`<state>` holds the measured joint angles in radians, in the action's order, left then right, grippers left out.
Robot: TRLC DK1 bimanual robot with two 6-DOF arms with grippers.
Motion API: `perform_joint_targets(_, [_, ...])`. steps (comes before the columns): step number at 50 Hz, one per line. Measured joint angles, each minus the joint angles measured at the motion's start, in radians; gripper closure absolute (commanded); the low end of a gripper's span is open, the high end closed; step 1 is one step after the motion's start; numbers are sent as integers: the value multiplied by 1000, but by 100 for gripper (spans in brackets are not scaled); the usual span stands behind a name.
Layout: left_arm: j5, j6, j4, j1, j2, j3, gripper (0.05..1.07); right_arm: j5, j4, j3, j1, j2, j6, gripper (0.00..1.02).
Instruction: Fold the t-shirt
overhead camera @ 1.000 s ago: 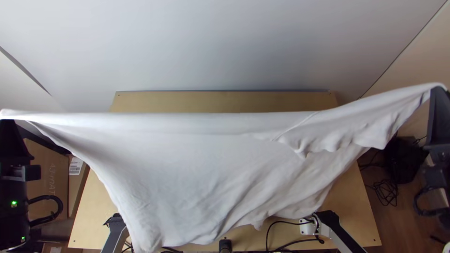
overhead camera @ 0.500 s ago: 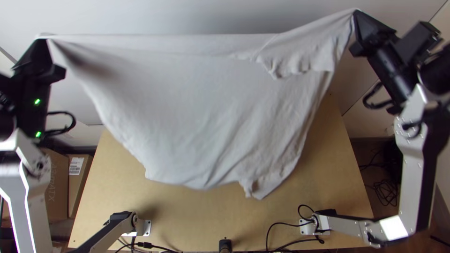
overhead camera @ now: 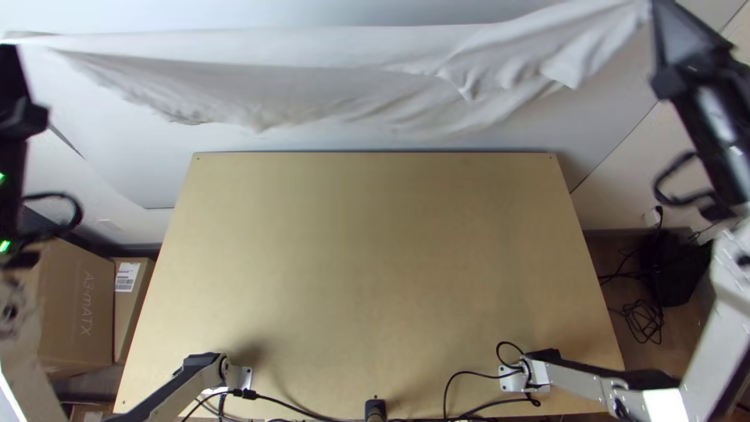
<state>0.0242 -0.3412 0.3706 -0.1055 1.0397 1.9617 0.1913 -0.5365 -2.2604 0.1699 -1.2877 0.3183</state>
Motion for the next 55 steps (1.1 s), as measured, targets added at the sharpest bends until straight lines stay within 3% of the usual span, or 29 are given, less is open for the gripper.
perform_joint_targets(16, [1, 47, 21, -2, -251, 35, 105, 3, -90, -48, 0, 296, 0, 100])
perform_joint_targets(33, [-3, 13, 84, -14, -292, -112, 105, 34, -128, 3, 5, 291, 3, 100])
perform_joint_targets(40, [-3, -32, 53, 9, -370, -501, 105, 34, -118, 251, 24, 300, 23, 100])
perform_joint_targets(46, [-3, -61, -46, 29, -422, -929, 105, 34, -65, 638, 27, 293, 55, 100])
perform_joint_targets(55, [-2, -71, -251, 46, -272, -1307, 105, 72, 234, 1192, 27, 185, 105, 100])
